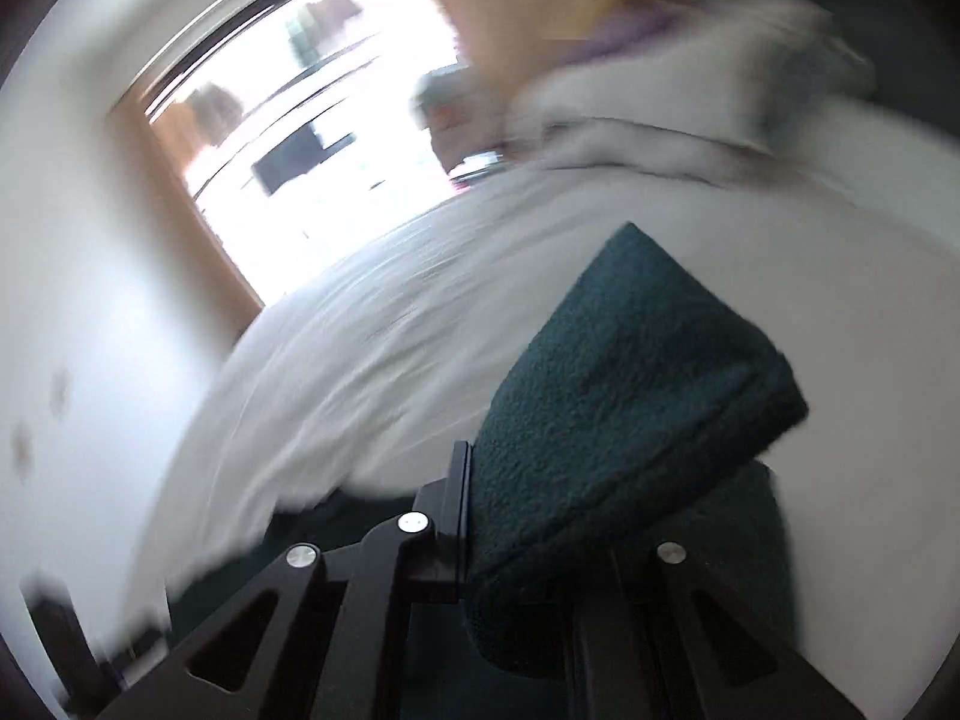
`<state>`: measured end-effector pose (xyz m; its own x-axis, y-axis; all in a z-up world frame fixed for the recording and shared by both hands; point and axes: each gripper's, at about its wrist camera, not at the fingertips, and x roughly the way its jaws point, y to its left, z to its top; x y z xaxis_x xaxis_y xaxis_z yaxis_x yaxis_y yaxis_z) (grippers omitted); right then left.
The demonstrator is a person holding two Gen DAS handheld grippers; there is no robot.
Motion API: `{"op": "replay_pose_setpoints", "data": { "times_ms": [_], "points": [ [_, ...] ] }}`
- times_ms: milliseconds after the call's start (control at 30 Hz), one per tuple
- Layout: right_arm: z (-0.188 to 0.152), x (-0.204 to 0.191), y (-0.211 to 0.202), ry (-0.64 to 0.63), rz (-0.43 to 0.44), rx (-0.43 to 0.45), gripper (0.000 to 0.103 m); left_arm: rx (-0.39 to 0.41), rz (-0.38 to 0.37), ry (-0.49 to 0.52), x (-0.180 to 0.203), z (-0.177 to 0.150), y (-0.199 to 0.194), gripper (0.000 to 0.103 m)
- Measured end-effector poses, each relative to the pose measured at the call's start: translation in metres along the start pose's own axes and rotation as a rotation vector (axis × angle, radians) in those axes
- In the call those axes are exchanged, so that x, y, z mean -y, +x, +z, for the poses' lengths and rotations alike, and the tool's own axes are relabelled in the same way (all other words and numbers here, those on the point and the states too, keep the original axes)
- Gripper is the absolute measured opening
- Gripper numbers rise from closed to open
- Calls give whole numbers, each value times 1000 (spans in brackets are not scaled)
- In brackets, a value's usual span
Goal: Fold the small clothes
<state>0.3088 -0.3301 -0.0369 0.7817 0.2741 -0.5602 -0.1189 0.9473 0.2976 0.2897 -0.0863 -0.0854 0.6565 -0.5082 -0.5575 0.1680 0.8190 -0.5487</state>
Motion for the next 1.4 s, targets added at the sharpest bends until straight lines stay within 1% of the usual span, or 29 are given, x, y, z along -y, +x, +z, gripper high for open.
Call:
{"op": "replay_pose_setpoints", "data": {
  "times_ms": [67, 100, 167, 200, 300, 400, 500, 567, 633, 700, 733, 767, 800, 867, 967, 1000, 1033, 1067, 1100, 1133, 1167, 1200, 1233, 1267, 1333, 1367, 1400],
  "points": [
    [-20, -59, 26, -169, 52, -65, 10, -33, -48, -48, -7, 3, 6, 81],
    [-36, -88, 40, -264, 53, -96, 10, -68, -95, -96, -13, 5, 11, 81],
    [-58, -111, 56, -346, 56, -140, 10, -112, -154, -153, -20, 7, 16, 81],
    [-68, -115, 62, -354, 59, -159, 10, -122, -163, -160, -20, 6, 18, 81],
    [-87, -112, 71, -353, 42, -194, 10, -161, -160, -177, -20, 3, 25, 81],
    [-98, -114, 65, -373, 32, -196, 10, -202, -219, -249, -23, -1, 35, 81],
    [-95, -115, 61, -396, 21, -177, 10, -242, -242, -345, -28, -5, 45, 81],
    [-90, -117, 62, -421, 9, -169, 10, -235, -266, -387, -30, -9, 43, 81],
    [-90, -117, 66, -426, 12, -175, 10, -206, -291, -428, -35, -8, 36, 81],
    [-90, -116, 68, -429, 11, -181, 10, -186, -321, -477, -40, -11, 32, 85],
    [-89, -115, 68, -426, 13, -183, 10, -183, -329, -488, -40, -11, 33, 87],
    [-89, -116, 68, -424, 17, -183, 10, -185, -321, -482, -39, -11, 34, 90],
    [-89, -117, 67, -425, 18, -183, 10, -197, -300, -464, -37, -12, 38, 90],
    [-89, -118, 67, -429, 20, -182, 10, -225, -292, -453, -34, -14, 48, 90],
    [-89, -119, 66, -426, 22, -186, 10, -214, -302, -465, -32, -15, 57, 89],
    [-90, -119, 66, -424, 23, -187, 10, -215, -306, -473, -31, -15, 60, 88],
    [-89, -119, 67, -420, 24, -188, 10, -218, -309, -478, -31, -15, 63, 83],
    [-88, -119, 66, -415, 26, -190, 11, -229, -314, -481, -29, -14, 67, 67],
    [-88, -119, 66, -410, 29, -190, 11, -245, -313, -479, -28, -15, 73, 43],
    [-88, -118, 65, -403, 32, -191, 11, -267, -303, -469, -26, -16, 79, 32],
    [-88, -117, 65, -393, 38, -195, 12, -275, -288, -462, -25, -18, 82, 22],
    [-87, -115, 64, -380, 45, -202, 14, -277, -277, -456, -24, -19, 85, 11],
    [-86, -111, 62, -363, 46, -213, 28, -278, -274, -452, -25, -20, 87, 8],
    [-84, -105, 57, -334, 48, -215, 49, -273, -271, -452, -26, -22, 87, 7],
    [-80, -86, 43, -244, 87, -196, 66, -260, -267, -447, -31, -21, 88, 7],
    [-78, -69, 33, -158, 124, -196, 70, -255, -266, -438, -34, -17, 87, 7],
    [-77, -53, 27, -80, 151, -206, 70, -249, -258, -420, -35, -13, 85, 7]
  ]
}}
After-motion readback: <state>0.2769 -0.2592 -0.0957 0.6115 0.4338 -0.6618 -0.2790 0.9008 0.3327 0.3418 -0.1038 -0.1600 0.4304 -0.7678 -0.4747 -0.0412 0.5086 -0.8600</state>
